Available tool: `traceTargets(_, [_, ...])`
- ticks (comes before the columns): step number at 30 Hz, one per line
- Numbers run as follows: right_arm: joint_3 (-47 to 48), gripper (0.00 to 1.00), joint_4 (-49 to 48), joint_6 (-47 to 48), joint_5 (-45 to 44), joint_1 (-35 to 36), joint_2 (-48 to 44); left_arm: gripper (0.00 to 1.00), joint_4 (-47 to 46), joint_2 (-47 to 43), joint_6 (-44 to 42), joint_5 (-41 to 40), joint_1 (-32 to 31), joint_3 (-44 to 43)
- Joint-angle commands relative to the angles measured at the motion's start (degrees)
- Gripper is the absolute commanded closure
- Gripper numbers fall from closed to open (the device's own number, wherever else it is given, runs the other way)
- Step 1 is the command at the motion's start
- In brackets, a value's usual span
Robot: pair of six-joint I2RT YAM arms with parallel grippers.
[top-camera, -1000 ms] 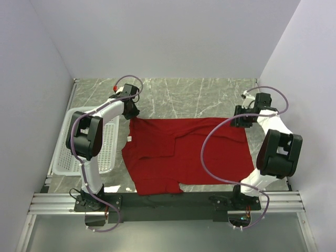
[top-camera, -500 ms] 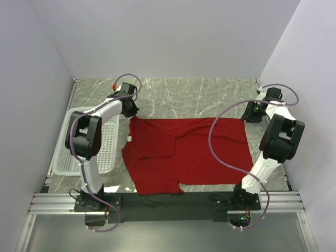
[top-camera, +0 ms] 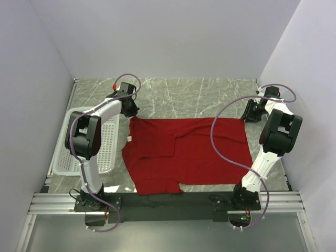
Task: Fold and stack the t-shirts
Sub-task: Fold the tshirt
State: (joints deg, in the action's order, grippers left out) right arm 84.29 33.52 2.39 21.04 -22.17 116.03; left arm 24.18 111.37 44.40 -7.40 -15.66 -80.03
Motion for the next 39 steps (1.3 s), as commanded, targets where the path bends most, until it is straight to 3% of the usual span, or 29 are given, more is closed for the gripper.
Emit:
traceTargets(1, [0.08,0.59,0.23,0.16,-1.35,-0.24,-0.02,0.99,-2.3,-0.98,-0.63,1.33,0.1,-1.44])
traceTargets(6, [0.96,0.6,1.2,0.24,-1.62,-0.15,1.74,0.99,-2.91,-0.63,-0.63,2.21,0.1,-1.36])
traceTargets(11, [1.66,0.68,2.08,0.86,-0.3,-0.24,2.71,0.99,-3.18,-0.37,-0.63,2.56,0.1,-1.27])
traceTargets(12, [1.67,0.71,2.08,0.95,0.31,-0.24,2.63,0.99,-3.18,-0.37,-0.63,2.56,0.1,-1.27])
traceTargets(16, [0.7,1.0,1.03,1.3,0.59,-0.24,0.43,0.99,-2.92,-0.45,-0.98,2.21,0.1,-1.53])
traceTargets(22, [2.27,1.0,-0.73,1.47,-0.29,-0.76,-1.95,0.99,-2.39,-0.02,-1.86,1.25,0.63,-2.67])
traceTargets(39, [10.54,1.0,-0.29,0.86,1.64,-0.94,4.03,0.99,1.04,5.7,-3.71,2.65,1.95,-12.43])
